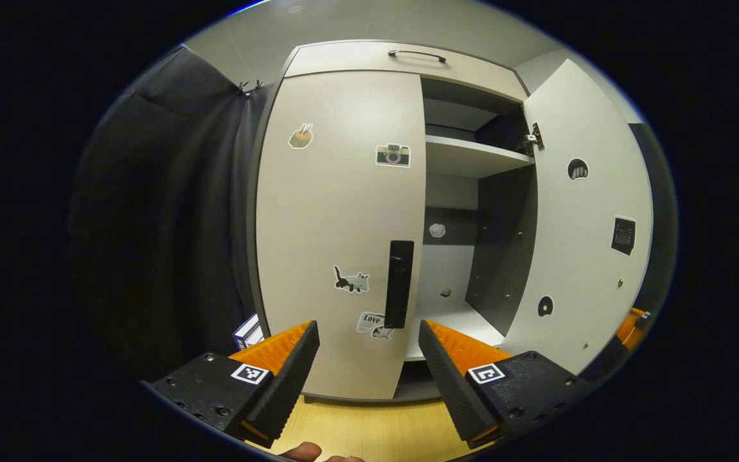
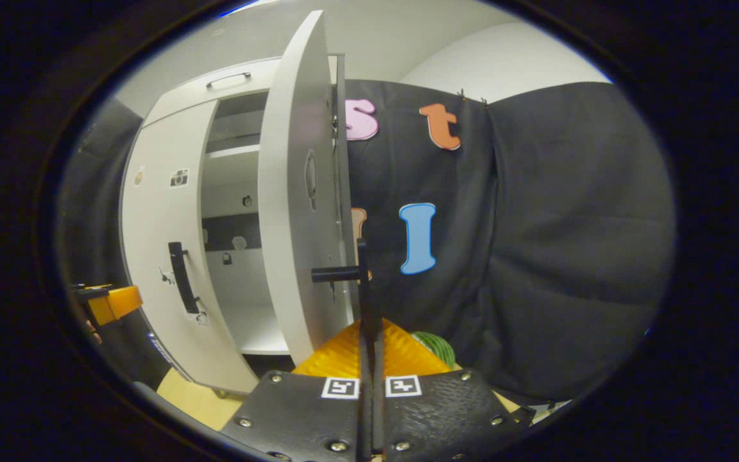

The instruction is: Open the right door of the double-door shoe cabinet with the right hand, and open the left door with the left hand.

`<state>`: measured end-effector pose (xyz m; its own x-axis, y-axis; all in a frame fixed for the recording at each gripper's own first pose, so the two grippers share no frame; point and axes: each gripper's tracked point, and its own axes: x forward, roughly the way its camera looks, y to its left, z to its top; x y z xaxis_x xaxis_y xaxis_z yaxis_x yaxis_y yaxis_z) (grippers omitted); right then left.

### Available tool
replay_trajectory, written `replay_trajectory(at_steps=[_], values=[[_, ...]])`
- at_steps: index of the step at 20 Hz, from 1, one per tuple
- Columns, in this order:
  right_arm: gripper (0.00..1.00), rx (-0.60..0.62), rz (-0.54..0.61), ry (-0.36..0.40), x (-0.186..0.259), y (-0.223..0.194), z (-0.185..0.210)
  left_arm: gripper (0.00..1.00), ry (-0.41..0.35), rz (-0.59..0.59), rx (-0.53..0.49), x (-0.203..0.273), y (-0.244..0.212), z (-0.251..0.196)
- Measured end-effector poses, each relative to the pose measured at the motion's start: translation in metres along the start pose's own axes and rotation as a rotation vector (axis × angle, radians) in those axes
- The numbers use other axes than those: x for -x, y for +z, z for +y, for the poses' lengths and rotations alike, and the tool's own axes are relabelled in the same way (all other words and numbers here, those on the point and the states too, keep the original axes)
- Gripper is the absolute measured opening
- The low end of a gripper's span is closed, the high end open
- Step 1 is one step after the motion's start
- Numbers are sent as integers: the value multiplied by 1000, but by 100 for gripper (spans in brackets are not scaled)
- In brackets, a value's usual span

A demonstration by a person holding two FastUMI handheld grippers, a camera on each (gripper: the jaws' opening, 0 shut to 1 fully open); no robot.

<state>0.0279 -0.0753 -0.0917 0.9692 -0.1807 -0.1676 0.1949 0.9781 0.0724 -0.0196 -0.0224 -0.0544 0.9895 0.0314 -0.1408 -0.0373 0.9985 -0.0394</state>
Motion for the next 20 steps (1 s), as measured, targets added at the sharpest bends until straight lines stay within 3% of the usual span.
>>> replay_trajectory(at_steps=[3,20], values=[[1,40,1,22,-5,0,-6,97,-12,6,1,-1,-1,-9],[1,15,16,179,-19,-2,-32,97,25,11,8,-8,-4,-11]])
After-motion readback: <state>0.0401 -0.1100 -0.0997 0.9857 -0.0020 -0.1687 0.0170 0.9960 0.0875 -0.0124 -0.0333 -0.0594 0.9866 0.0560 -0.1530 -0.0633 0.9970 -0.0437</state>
